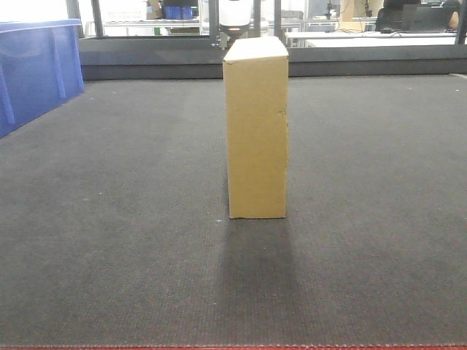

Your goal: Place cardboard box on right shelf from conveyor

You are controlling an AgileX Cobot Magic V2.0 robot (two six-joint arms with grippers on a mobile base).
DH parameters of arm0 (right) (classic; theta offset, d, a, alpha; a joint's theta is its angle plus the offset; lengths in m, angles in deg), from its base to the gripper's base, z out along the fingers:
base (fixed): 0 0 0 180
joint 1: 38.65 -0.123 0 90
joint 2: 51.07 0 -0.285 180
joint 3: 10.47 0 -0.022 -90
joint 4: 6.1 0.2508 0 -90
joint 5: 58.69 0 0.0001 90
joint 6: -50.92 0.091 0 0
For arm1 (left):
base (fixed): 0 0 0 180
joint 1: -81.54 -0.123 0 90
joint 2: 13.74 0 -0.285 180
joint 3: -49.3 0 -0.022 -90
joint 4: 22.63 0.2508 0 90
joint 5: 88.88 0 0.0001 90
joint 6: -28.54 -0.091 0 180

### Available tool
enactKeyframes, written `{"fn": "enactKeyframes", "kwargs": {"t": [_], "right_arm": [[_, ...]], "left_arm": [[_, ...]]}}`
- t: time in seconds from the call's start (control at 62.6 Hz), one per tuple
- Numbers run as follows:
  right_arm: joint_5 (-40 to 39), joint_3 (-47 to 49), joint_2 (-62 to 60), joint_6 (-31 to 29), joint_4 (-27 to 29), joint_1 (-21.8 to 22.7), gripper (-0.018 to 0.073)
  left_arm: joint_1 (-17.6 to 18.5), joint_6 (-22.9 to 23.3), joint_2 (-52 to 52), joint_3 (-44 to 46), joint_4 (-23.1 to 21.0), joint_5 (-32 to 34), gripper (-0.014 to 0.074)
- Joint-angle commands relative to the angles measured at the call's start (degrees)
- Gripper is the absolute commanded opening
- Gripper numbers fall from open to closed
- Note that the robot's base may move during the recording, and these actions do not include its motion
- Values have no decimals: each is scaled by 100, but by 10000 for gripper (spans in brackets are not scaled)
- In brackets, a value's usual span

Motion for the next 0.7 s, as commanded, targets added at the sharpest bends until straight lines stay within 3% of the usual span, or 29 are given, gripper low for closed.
{"fn": "enactKeyframes", "kwargs": {"t": [0.0, 0.687], "right_arm": [[-478, 23, -82, -37, -12, -12, 58], [-493, 23, -82, -37, -12, -12, 58]], "left_arm": [[1, 29, -72, 16, -27, 518, -119], [1, 29, -72, 16, -27, 518, -119]]}}
